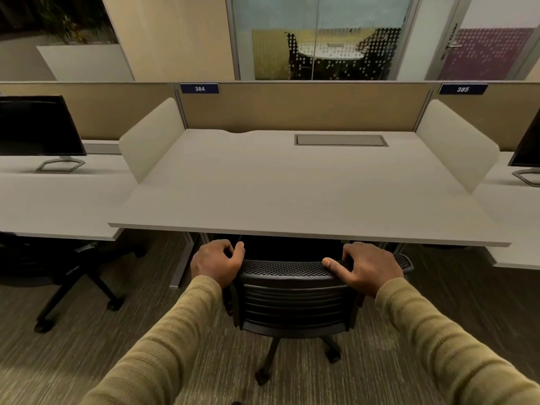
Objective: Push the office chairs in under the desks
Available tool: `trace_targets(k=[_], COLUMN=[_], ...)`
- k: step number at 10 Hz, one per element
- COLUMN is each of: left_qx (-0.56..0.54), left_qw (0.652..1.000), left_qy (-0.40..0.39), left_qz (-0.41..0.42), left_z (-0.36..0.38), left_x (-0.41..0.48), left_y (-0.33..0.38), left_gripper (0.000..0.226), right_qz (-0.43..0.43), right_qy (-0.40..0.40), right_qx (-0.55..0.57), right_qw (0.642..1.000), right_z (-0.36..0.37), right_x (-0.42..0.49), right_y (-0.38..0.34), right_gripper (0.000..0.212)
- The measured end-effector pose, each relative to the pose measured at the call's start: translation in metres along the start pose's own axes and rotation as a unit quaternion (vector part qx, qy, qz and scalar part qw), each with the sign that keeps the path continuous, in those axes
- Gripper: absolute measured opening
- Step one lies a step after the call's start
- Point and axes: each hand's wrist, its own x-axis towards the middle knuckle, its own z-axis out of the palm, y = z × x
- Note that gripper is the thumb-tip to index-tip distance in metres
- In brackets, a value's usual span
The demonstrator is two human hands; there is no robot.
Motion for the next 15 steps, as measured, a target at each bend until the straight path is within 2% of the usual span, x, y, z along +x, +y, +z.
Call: trace_targets(k=[2, 4, 7, 10, 12, 13, 14, 15], left_qx=[0.003, 0.010, 0.036, 0.039, 0.040, 0.114, 0.126, 0.130], left_qw=[1.000, 0.999, 0.997, 0.997, 0.994, 0.986, 0.984, 0.977], left_qy=[-0.020, -0.042, -0.063, -0.061, -0.088, -0.094, -0.074, -0.090], left_qz=[-0.021, -0.006, 0.016, 0.040, 0.041, 0.077, 0.098, 0.141], left_z=[0.015, 0.029, 0.045, 0.063, 0.059, 0.052, 0.052, 0.056], left_x=[0.016, 0.043, 0.096, 0.123, 0.121, 0.100, 0.059, 0.001], left_y=[0.023, 0.039, 0.038, 0.037, 0.036, 0.036, 0.021, -0.002], left_gripper=[0.045, 0.042, 0.041, 0.039, 0.041, 0.050, 0.070, 0.085], right_qz=[-0.006, 0.002, 0.032, 0.036, 0.115, 0.141, 0.102, 0.018], right_qy=[-0.006, -0.028, -0.050, -0.025, 0.038, 0.065, 0.076, 0.094], right_qx=[0.010, -0.015, -0.041, -0.075, -0.092, -0.042, -0.055, -0.017], right_qw=[1.000, 0.999, 0.997, 0.996, 0.988, 0.987, 0.990, 0.995], right_z=[0.004, 0.008, 0.010, 0.018, 0.031, 0.038, 0.042, 0.056], right_x=[0.028, 0.053, 0.088, 0.098, 0.084, 0.066, 0.040, 0.012], right_y=[0.026, 0.041, 0.046, 0.050, 0.033, 0.021, 0.004, -0.030], right_gripper=[0.078, 0.079, 0.067, 0.053, 0.053, 0.063, 0.075, 0.082])
